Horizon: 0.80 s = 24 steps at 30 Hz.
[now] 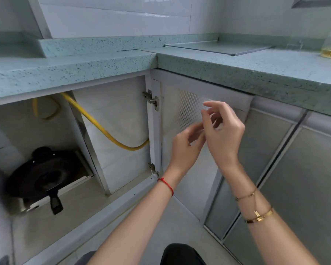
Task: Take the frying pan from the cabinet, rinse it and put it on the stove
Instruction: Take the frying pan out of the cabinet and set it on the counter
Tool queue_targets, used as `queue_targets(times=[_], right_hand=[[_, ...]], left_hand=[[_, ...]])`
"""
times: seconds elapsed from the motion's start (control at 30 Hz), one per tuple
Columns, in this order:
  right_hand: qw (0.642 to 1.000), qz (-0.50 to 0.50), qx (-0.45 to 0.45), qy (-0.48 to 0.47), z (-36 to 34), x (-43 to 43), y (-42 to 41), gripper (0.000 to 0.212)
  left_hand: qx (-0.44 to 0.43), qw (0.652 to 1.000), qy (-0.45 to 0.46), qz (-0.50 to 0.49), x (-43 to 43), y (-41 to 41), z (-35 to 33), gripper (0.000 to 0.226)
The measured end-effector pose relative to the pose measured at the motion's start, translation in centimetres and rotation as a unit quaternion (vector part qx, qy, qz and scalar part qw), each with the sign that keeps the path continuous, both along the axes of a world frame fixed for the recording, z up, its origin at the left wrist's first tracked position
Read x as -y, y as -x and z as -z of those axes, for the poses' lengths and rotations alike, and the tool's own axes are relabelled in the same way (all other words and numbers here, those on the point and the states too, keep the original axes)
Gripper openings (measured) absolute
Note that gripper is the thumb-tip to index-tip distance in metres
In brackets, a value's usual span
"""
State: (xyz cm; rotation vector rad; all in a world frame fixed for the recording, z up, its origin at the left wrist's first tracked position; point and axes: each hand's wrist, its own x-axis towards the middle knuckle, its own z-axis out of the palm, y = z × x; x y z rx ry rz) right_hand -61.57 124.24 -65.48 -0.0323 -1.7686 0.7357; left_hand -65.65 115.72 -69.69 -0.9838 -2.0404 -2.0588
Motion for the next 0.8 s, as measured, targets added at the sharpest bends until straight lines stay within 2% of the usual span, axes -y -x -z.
queue_targets(times=[0.17, 0.33, 0.43, 0.6, 0.8], right_hand=[[0.991, -0.104, 0.073, 0.04, 1.5, 4.7, 2.9, 0.011], [0.957, -0.225, 0.171, 0.071, 5.1, 11.7, 6.8, 0.014], [0.932, -0.271, 0.235, 0.054, 8.0, 16.7, 8.9, 0.015], [0.891, -0.337, 0.305, 0.018, 11.5, 24.6, 10.9, 0.016], [0.835, -0.391, 0.387, 0.023, 15.1, 31.8, 13.0, 0.019]], left_hand=[[0.147, 0.982, -0.073, -0.096, 8.1, 3.2, 2.1, 0.024], [0.223, 0.935, -0.094, -0.26, 19.5, 4.6, 4.9, 0.023], [0.265, 0.911, -0.098, -0.3, 26.1, 4.8, 6.5, 0.021], [0.299, 0.874, -0.119, -0.364, 34.0, 4.4, 8.6, 0.027], [0.31, 0.851, -0.103, -0.41, 39.8, 4.5, 11.1, 0.019]])
